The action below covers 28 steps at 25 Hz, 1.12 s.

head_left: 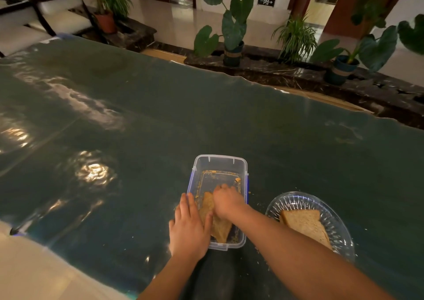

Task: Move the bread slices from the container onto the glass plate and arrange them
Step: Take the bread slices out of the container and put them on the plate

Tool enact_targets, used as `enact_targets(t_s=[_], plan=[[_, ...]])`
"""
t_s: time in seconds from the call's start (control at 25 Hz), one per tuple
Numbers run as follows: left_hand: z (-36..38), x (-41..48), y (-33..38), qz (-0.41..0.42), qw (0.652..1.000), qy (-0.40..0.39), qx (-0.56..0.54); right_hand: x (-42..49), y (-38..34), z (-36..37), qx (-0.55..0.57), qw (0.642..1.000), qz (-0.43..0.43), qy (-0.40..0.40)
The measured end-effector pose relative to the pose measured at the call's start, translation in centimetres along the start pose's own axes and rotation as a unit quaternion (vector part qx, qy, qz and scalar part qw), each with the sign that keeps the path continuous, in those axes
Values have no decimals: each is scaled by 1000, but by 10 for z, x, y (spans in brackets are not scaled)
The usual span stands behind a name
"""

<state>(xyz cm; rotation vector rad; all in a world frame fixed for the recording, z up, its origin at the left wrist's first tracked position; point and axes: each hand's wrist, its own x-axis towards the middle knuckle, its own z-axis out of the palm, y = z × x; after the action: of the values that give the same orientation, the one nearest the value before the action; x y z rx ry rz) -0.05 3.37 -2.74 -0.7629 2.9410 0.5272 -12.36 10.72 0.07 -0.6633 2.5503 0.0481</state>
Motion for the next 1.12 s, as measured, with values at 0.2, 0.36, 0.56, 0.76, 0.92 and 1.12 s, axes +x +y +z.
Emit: enact_targets(t_s=[0.2, 0.36, 0.56, 0.76, 0.92, 1.12], plan=[[3, 0, 1, -1, 1000, 0, 8, 5, 4, 5, 12, 1000, 2, 13], [3, 0, 1, 1, 1000, -5, 9, 6, 5, 7, -2, 1000, 4, 5], [1, -1, 3, 1, 1000, -2, 12, -1, 4, 2, 39, 999, 8, 14], [-2, -1, 3, 1, 1000, -2, 3, -12, 5, -9, 81, 995, -8, 51], [-5, -2, 4, -1, 1000, -4, -22, -28, 15, -19, 171, 978, 22, 116], [-11, -8, 7, 6, 1000, 2, -27, -61, 54, -38, 336, 921, 59, 191]])
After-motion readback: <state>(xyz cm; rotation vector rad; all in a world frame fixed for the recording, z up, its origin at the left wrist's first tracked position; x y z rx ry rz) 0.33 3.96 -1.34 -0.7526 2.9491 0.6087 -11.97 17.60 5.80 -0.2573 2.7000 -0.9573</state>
